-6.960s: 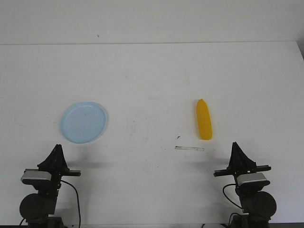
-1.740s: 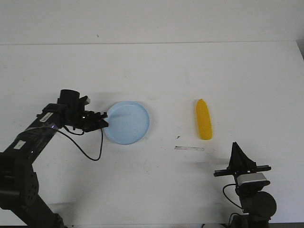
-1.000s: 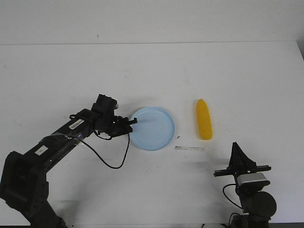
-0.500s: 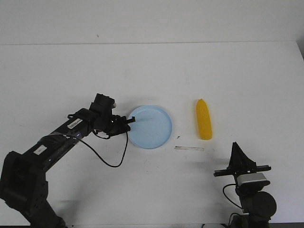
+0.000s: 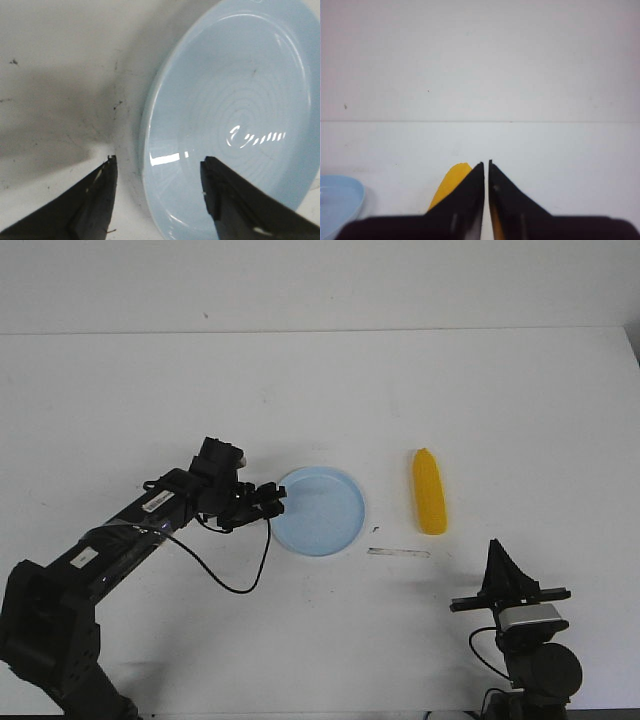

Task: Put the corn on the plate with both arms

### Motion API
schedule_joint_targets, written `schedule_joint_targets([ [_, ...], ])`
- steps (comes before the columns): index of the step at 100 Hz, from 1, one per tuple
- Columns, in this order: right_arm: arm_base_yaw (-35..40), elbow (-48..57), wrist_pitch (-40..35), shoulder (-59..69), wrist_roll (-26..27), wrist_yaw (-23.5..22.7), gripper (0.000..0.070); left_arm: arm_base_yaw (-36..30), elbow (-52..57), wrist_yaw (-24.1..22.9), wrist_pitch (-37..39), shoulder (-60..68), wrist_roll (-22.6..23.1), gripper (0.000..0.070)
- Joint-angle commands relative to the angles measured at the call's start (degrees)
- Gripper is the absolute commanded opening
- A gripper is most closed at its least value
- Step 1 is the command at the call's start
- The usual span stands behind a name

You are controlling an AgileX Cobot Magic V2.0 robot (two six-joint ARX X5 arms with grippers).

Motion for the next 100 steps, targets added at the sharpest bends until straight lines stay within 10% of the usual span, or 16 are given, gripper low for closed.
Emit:
schedule_joint_targets([
  [1,0.04,-0.07,0.59,0.09,0.00,0.00,0.0015,0.15,0.94,0.20,0.52,-1.55,1.42,0.0334],
  [17,0.04,-0.09,0.59,0.09,-0.02,0.00,0.0015,1.11,0.87,-1.66,2.38,-5.22,5.09,0.0300],
  [42,0.04,-0.07,0.59,0.09,-0.02,0.00,0.0015,2.49,-4.04,-3.67,14.12,-12.94,9.84,0.0000],
  [71,0.04,-0.09,0.59,0.09,0.00,0.00,0.0015,5.95,-19.91,-3.87,42.03,-24.87,17.03,0.0001],
  [100,0.04,-0.09,0.57,0.09,0.00,0.00,0.0015,12.76,-31.34,-12.83,43.54,-41.40,24.55,0.0001],
])
